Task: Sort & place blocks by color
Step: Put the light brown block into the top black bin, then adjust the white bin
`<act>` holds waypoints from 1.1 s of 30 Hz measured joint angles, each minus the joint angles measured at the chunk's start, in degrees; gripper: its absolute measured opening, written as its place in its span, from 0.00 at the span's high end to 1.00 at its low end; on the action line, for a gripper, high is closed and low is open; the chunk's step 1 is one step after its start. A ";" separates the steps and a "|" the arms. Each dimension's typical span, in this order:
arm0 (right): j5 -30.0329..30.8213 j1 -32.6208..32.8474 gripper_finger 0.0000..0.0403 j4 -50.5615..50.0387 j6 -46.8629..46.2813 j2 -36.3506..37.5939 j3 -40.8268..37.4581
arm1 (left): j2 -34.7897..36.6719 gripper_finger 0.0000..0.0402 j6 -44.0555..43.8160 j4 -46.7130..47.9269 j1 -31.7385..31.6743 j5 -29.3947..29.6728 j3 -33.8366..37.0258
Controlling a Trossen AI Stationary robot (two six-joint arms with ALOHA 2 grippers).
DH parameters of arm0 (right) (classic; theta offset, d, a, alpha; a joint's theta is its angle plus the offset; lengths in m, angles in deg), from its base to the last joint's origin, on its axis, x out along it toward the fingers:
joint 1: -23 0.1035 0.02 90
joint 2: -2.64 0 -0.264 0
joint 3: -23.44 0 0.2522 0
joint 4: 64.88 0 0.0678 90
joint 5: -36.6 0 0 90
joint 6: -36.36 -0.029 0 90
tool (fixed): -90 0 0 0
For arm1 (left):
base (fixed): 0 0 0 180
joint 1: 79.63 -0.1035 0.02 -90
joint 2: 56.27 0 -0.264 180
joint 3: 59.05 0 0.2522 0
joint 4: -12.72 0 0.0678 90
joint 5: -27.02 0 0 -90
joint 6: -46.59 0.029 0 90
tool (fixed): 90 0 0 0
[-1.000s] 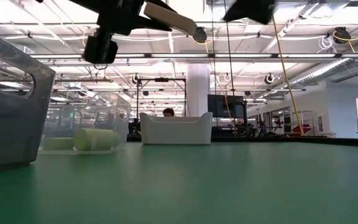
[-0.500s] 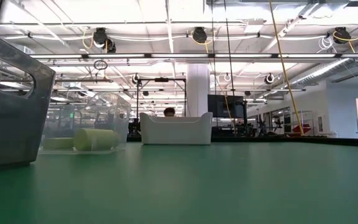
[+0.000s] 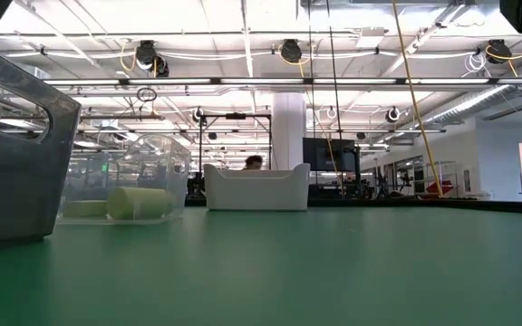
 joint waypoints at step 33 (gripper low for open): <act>-7.54 0.00 0.43 -2.77 -4.47 0.50 -8.75 | 0.00 0.39 -3.72 -18.96 0.54 2.25 0.00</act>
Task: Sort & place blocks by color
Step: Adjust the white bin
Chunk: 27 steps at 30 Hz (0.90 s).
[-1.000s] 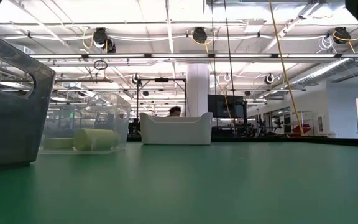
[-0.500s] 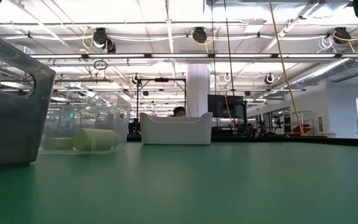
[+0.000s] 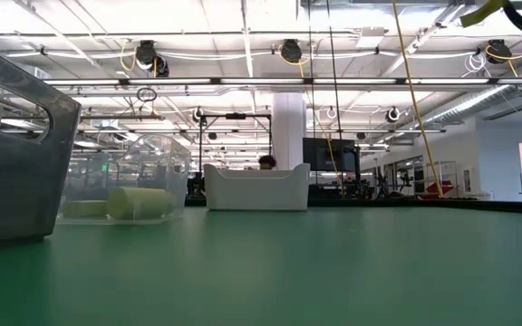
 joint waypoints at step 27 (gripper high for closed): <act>3.51 -4.87 1.00 15.30 29.87 0.02 -2.42 | 0.00 0.39 16.06 -9.71 -1.35 9.37 0.00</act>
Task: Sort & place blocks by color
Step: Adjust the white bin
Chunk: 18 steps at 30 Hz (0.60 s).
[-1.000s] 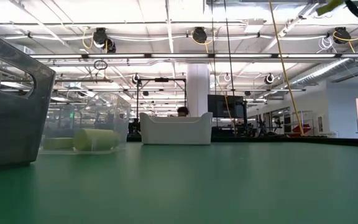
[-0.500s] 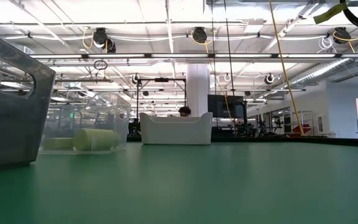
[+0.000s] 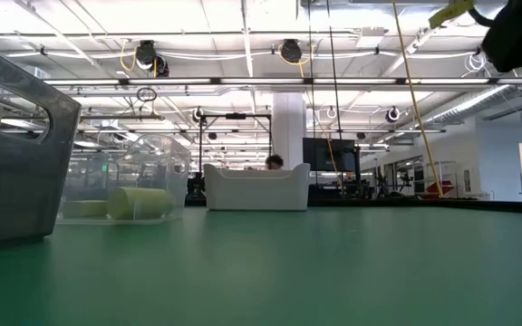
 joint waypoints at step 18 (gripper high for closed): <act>0.94 -2.43 1.00 4.28 16.76 -6.12 0.28 | 0.00 0.39 -0.06 0.05 -3.88 0.02 0.00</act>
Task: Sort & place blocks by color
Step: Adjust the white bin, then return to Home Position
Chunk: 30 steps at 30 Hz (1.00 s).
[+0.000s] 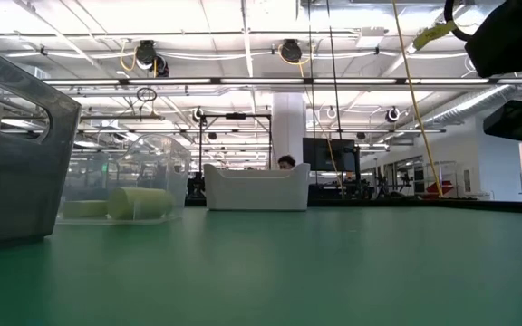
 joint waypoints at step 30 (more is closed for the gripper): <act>-11.91 -2.76 0.46 4.95 -6.94 13.29 -0.26 | 0.22 0.39 12.14 -3.97 -1.03 1.34 0.00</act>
